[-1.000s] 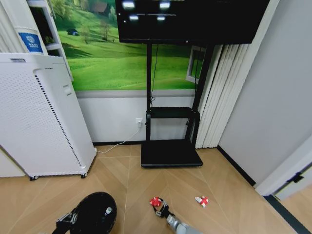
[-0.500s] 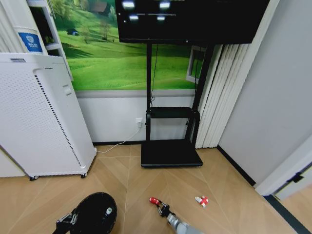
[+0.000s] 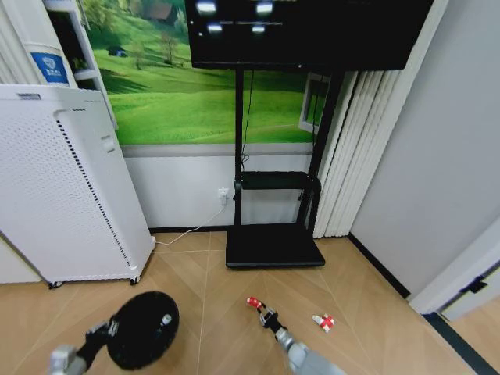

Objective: Pick up the trash bin and place the garbage on the floor into it.

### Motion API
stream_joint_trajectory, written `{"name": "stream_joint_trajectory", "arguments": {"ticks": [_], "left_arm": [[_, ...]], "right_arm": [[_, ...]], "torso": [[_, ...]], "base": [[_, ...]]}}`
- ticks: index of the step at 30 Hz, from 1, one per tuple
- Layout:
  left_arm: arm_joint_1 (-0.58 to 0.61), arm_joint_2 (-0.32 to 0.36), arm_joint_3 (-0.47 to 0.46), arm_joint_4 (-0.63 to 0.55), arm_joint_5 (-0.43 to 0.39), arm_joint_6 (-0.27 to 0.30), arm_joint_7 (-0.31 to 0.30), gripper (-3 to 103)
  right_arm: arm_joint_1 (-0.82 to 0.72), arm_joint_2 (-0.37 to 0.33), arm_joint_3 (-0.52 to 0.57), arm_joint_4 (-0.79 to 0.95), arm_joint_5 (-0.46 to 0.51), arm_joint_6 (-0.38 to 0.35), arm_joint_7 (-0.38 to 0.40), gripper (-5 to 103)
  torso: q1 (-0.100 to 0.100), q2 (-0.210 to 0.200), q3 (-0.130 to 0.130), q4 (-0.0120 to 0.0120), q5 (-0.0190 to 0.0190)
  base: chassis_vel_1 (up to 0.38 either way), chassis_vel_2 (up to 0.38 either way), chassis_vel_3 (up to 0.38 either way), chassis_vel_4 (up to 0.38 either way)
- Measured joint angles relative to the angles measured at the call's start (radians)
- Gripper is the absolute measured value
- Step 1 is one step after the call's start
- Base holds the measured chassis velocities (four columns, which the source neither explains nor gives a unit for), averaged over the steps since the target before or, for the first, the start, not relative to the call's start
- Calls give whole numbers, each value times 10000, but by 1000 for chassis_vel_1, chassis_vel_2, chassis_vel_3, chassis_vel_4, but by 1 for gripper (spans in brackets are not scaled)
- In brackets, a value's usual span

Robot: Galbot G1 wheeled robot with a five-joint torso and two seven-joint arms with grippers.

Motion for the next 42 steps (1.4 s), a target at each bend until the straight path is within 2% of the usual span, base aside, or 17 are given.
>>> {"name": "stream_joint_trajectory", "arguments": {"ticks": [4,6,9,11,12,14,15,17,21,28,33,37,42], "left_arm": [[-893,422,411,78,-398,223,-154,6],[-1728,691,975,51,-628,422,-309,6],[-1989,739,1226,15,-667,480,-366,6],[-2589,771,1916,8,-678,590,-461,6],[-2589,771,1916,8,-678,590,-461,6],[-3218,748,2738,132,-655,661,-518,6],[-3218,748,2738,132,-655,661,-518,6],[-4183,669,3833,340,-610,716,-616,6],[-4586,603,4226,475,-619,760,-668,6],[-4593,655,4144,565,-791,781,-676,6],[-4604,687,4038,706,-902,796,-564,6],[-4739,619,4073,916,-931,797,-501,6],[-6172,441,5107,1441,-1219,954,-307,6]], "right_arm": [[-2,-147,209,387,-230,186,56,20],[-154,-270,533,812,-626,355,169,20],[-258,-323,610,999,-671,368,188,20],[-537,-431,798,1403,-906,378,249,20],[-537,-431,798,1403,-906,378,249,20],[-673,-501,914,1766,-963,380,335,20],[-673,-501,914,1766,-963,380,335,20],[-707,-595,971,2118,-935,380,376,20],[-709,-735,949,2607,-862,380,422,20],[-710,-1051,573,3816,-734,379,555,20],[-431,-1730,-260,5210,-686,369,654,20],[-222,-1759,-709,5464,-589,363,657,20],[-112,-1510,-1111,5681,-576,356,721,20]], "torso": [[0,0,0,-2,0],[1,0,0,0,2],[0,1,-1,-1,0],[0,2,0,-2,2],[0,2,0,-2,2],[0,3,-1,-1,0],[0,3,-1,-1,0],[0,3,0,1,-3],[0,3,0,-1,0],[-1,3,-1,2,1],[-1,3,-1,-1,-1],[-1,3,-1,0,-1],[-1,3,-1,1,0]], "base": [[0,0,0,0],[0,0,0,0],[0,0,0,0],[0,0,0,0],[0,0,0,0],[0,0,0,0],[0,0,0,0],[0,0,0,0],[0,0,0,0],[0,0,0,0],[0,0,0,0],[0,0,0,0],[0,0,0,0]]}}
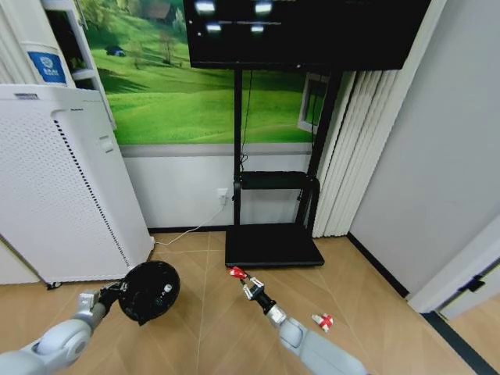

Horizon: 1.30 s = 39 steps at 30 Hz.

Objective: Pick up the trash bin and place the garbage on the floor into it.

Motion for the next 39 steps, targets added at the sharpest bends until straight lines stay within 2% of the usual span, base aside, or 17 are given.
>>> {"name": "stream_joint_trajectory", "arguments": {"ticks": [4,17,21,24,27,29,39], "left_arm": [[-975,-161,799,283,-88,72,137,6],[-1533,-683,1577,608,347,83,274,6],[-1962,-968,2145,796,524,60,323,6],[-2960,-1183,3059,933,385,54,291,6],[-3357,-1220,3396,1022,293,63,283,6],[-4049,-1370,4009,1218,164,87,245,6],[-4802,-1903,4843,1210,20,179,-64,6]], "right_arm": [[-45,183,-27,7,-143,-2,62,20],[107,333,-310,70,-233,-3,95,20],[200,542,-584,26,-233,-4,91,20],[422,876,-1178,87,-208,-4,99,20],[569,1002,-1397,89,-171,-4,102,20],[846,1205,-1676,-50,-67,-6,94,20],[1234,1821,-1984,-843,81,-11,17,20]], "torso": [[1,0,0,-3,1],[0,0,0,-1,0],[0,0,0,0,-1],[0,1,0,-1,0],[1,0,0,-1,0],[0,0,0,-1,0],[1,0,0,-1,-1]], "base": [[0,0,0,0],[0,0,0,0],[0,0,0,0],[0,0,0,0],[0,0,0,0],[0,0,0,0],[0,0,0,0]]}}
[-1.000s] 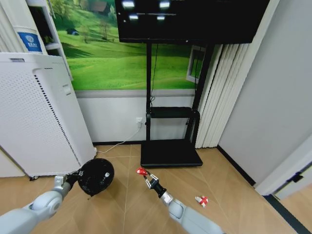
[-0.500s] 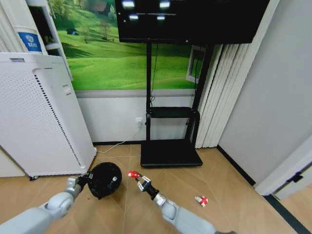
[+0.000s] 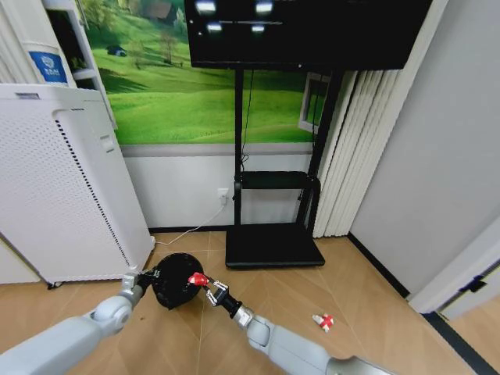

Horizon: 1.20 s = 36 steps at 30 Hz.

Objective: Pick up the trash bin and place the garbage on the floor into it.

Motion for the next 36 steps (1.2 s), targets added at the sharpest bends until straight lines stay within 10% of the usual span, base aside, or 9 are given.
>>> {"name": "stream_joint_trajectory", "arguments": {"ticks": [10,27,36], "left_arm": [[-150,-105,255,-562,-127,111,-297,6],[1193,135,-922,-1010,183,126,-322,6],[2213,636,-2106,-1308,296,45,-193,6]], "right_arm": [[128,587,-145,-701,-150,-187,537,18],[-201,329,-318,-65,-175,-710,1707,87],[-252,-59,899,138,196,-988,2045,100]], "torso": [[0,0,0,-1,1],[0,0,-1,0,1],[0,0,-1,2,2]], "base": [[0,0,0,0],[0,0,0,0],[0,0,0,0]]}}
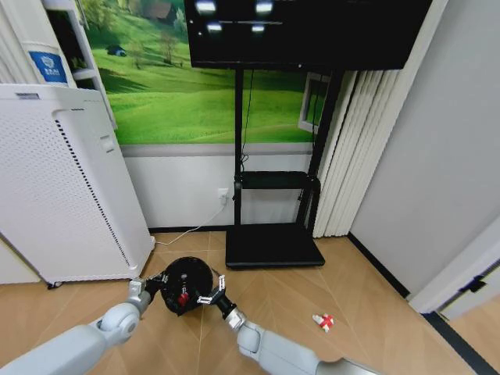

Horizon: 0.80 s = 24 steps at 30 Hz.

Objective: Pick up the trash bin and place the garbage on the floor into it.

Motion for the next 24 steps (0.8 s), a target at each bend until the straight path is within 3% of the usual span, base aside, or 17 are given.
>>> {"name": "stream_joint_trajectory", "arguments": {"ticks": [4,9,16,24], "left_arm": [[486,472,-688,-147,122,-178,146,6],[527,465,-984,-167,227,-325,89,6],[524,213,-789,-185,500,-337,-23,6],[555,165,-701,-232,542,-322,-54,6]], "right_arm": [[62,-410,887,-520,246,-11,-49,100],[-66,-502,1727,-1420,217,159,-135,100],[-542,-558,2748,-1981,185,559,-778,100],[-687,-596,3055,-2244,123,975,-1146,100]], "torso": [[0,0,0,0,1],[0,0,0,-2,2],[0,0,0,-3,-1],[0,0,0,-1,0]], "base": [[0,0,0,0],[0,0,0,0],[0,0,0,0],[-15,-4,6,5]]}}
